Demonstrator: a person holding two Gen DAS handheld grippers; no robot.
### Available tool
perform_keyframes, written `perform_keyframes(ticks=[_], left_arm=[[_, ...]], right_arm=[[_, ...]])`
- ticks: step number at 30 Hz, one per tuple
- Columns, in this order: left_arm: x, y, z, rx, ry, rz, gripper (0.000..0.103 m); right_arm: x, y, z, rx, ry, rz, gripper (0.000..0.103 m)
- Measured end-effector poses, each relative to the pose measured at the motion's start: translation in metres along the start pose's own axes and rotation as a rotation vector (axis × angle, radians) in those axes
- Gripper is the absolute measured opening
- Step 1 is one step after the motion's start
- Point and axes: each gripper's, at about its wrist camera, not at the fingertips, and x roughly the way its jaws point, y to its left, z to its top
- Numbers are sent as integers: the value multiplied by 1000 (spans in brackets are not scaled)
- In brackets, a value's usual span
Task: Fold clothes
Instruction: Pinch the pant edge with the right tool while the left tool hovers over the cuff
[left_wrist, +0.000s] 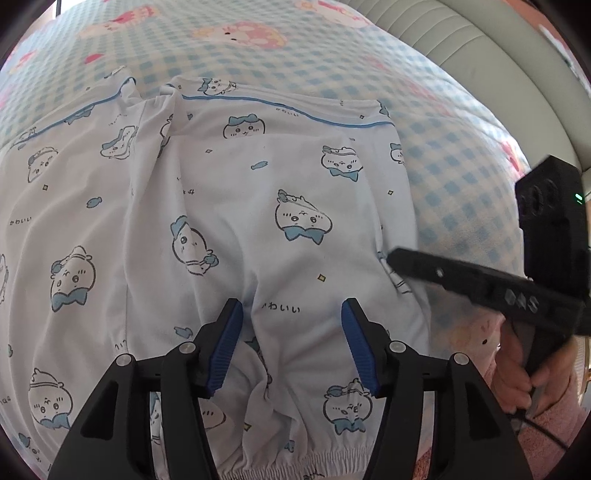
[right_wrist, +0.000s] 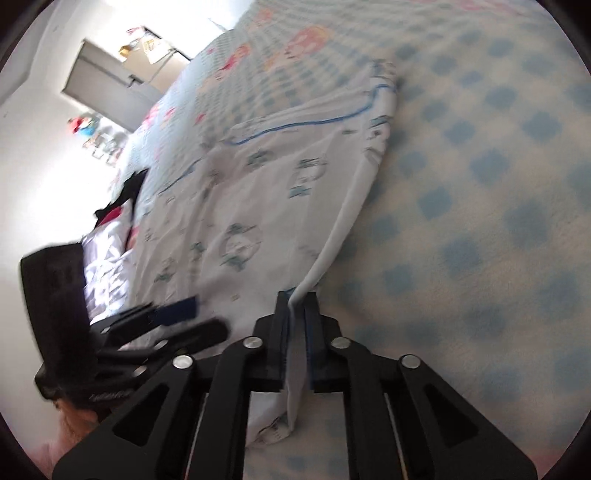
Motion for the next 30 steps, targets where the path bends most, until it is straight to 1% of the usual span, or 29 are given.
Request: perform_keyframes(ticks=[1,4,5,6,7,8,9,11,12,15,18,22,26,27,29,30], left_arm=[[0,1,1,-3,1,-4,58],[1,4,3,-13,3,-15,58],[1,5,3,-16,3,-19,58],[1,7,3,-19,3,-23,58],[1,7,5,-21,2,-27,58],[2,8,6,-23,2,-28,58],[3,8,8,-25,3,-29,59],[3,7,9,-24,4,-29,59],[3,7,10,-23,5,-29,59],[3,6,10,-19,7,-28,59],[3,7,11,-23,8,-32,60],[2,5,10,-27,2,-35,60],[0,0,10,-9,-13,-38,61],[-1,-2,10,-4,-20,-38,61],[-6,-5,9,10,-53,-45,61],[-9,-6,9,15,-71,-45,59]], right_arm=[[2,-6,3,22,1,-19,15],[4,-16,11,84,1,15,18],[6,-16,13,86,0,8,18],[9,-16,14,84,1,7,23],[13,-16,16,82,2,20,32],[17,-16,18,80,4,33,34],[21,-16,20,79,6,46,32],[27,-16,23,74,15,62,5],[27,-12,23,51,18,32,2],[18,13,16,-108,-11,-140,1],[6,34,9,-225,-46,-266,0],[-9,44,3,-302,-90,-389,0],[-12,27,2,-289,-73,-467,0],[-14,20,1,-267,-68,-456,0],[-22,8,2,-186,-65,-323,0],[-26,3,2,-139,-62,-239,2]])
